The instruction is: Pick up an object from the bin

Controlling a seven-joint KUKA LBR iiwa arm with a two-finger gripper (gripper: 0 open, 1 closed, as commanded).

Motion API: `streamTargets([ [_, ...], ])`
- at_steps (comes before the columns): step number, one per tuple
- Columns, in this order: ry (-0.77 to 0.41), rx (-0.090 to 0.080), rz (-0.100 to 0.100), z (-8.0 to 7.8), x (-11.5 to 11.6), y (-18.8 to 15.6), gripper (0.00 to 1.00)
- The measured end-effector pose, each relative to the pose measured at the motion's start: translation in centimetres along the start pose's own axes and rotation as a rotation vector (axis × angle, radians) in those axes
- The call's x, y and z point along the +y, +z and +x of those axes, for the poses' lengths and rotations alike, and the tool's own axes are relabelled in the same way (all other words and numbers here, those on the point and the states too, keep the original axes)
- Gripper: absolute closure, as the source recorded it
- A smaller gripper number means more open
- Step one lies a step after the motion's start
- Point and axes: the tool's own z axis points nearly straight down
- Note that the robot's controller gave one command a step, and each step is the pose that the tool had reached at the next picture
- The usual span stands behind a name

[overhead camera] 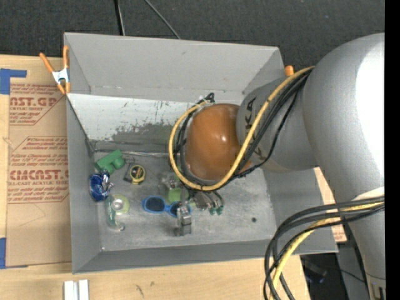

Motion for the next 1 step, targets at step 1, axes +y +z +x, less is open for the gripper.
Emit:
streamTargets([
  [1, 0.000, -0.007, -0.001, -0.03, 0.10, 0.02, 0.00],
])
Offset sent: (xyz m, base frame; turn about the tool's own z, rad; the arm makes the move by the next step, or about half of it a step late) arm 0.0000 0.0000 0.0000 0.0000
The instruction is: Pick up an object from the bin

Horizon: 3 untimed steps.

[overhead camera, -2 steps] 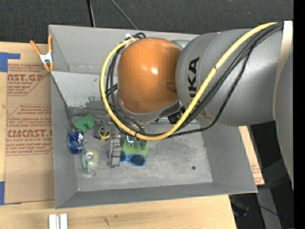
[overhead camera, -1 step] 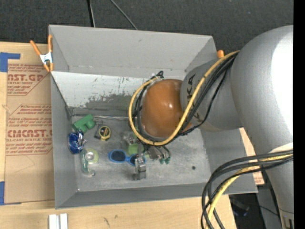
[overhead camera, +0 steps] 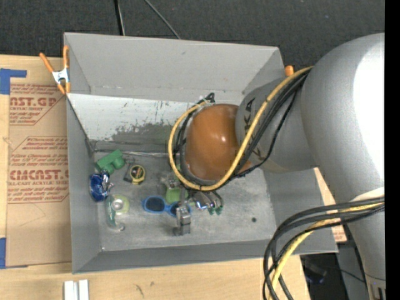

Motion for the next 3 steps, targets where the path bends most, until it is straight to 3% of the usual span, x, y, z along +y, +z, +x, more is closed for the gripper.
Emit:
streamTargets([
  [3, 0.000, 0.000, 0.000, -0.09, 0.27, 0.02, 0.00],
])
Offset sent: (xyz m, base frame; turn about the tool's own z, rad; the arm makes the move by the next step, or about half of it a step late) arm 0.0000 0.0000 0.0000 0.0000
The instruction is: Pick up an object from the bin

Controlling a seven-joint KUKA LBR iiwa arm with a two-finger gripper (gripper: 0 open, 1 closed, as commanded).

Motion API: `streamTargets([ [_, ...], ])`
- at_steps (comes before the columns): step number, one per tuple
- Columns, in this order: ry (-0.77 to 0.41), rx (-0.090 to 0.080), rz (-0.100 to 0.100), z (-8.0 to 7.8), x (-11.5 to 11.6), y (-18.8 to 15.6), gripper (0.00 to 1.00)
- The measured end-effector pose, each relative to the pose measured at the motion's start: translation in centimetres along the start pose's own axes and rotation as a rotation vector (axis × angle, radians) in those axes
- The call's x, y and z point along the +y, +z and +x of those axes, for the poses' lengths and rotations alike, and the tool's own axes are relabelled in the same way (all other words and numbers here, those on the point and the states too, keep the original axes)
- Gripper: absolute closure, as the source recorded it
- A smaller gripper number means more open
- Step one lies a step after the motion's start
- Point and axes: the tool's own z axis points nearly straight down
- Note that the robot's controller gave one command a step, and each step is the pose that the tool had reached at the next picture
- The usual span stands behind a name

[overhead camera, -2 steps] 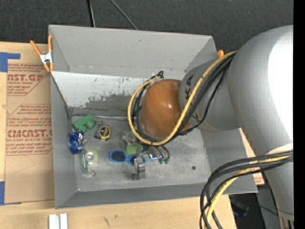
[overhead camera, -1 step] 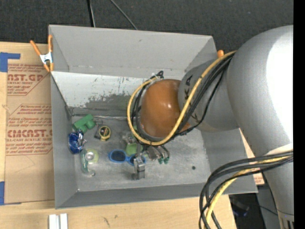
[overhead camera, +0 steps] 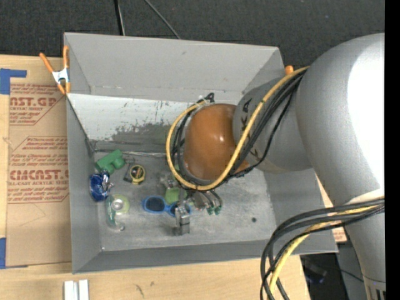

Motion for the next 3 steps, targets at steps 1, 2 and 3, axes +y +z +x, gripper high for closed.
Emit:
streamTargets([
  [1, 0.000, 0.000, 0.000, 0.0, 0.0, 0.0, 1.00],
  [2, 0.000, 0.000, 0.000, 0.0, 0.1, -0.6, 1.00],
  [3, 0.000, -0.008, 0.002, -0.3, 0.2, -11.2, 1.00],
])
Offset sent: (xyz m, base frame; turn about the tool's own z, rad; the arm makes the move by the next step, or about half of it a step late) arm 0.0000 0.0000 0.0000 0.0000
